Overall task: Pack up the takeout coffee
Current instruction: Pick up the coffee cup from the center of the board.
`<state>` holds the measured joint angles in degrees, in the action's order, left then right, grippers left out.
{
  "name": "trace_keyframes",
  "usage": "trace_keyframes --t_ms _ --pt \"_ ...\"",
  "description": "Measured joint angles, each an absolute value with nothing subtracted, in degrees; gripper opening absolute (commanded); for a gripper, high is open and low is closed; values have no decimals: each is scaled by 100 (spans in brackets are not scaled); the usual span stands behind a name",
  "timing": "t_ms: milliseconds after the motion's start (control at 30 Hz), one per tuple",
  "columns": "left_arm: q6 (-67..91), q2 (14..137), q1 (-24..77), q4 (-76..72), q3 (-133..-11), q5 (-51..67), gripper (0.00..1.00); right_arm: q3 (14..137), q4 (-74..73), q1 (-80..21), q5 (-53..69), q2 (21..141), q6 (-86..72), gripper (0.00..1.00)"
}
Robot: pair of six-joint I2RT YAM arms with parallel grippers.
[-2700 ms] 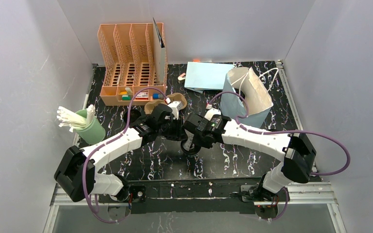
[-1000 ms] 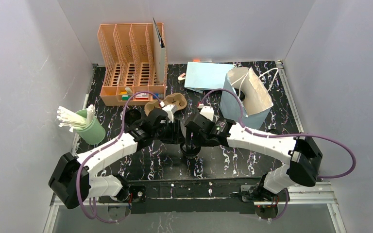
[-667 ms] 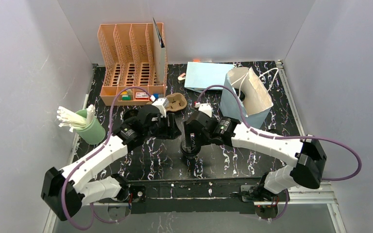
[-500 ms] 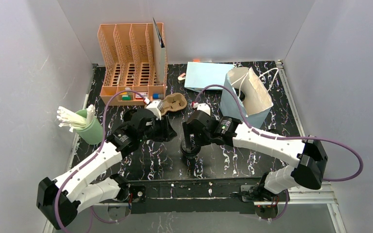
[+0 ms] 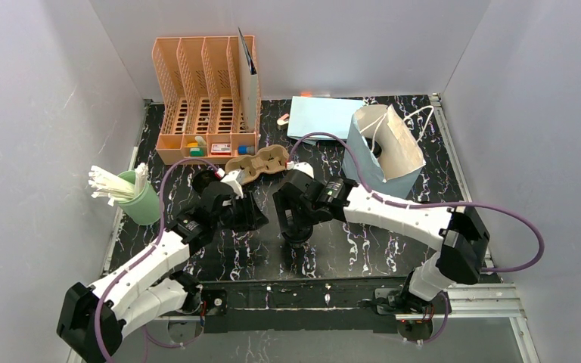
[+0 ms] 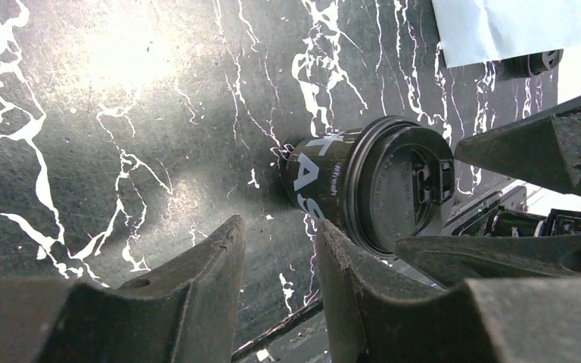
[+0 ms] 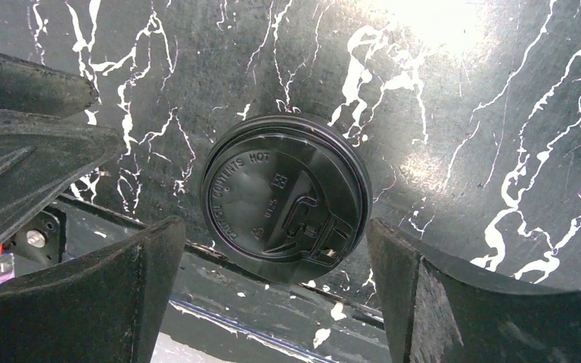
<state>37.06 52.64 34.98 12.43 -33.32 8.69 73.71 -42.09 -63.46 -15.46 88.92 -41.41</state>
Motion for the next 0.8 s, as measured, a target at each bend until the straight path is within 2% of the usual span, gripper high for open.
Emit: trace_keyframes --t_ms 133,267,800 --pt "3806 5280 3417 1007 -3013 1061 39 7454 -4351 -6381 -1557 9011 -4174 98" --pt "3857 5330 3417 843 -2888 1219 43 7601 -4403 -6410 -1594 9146 -4185 98" --pt "4115 5848 3391 -327 -2598 1874 40 7848 -4779 -6539 -1855 9428 -4224 97"
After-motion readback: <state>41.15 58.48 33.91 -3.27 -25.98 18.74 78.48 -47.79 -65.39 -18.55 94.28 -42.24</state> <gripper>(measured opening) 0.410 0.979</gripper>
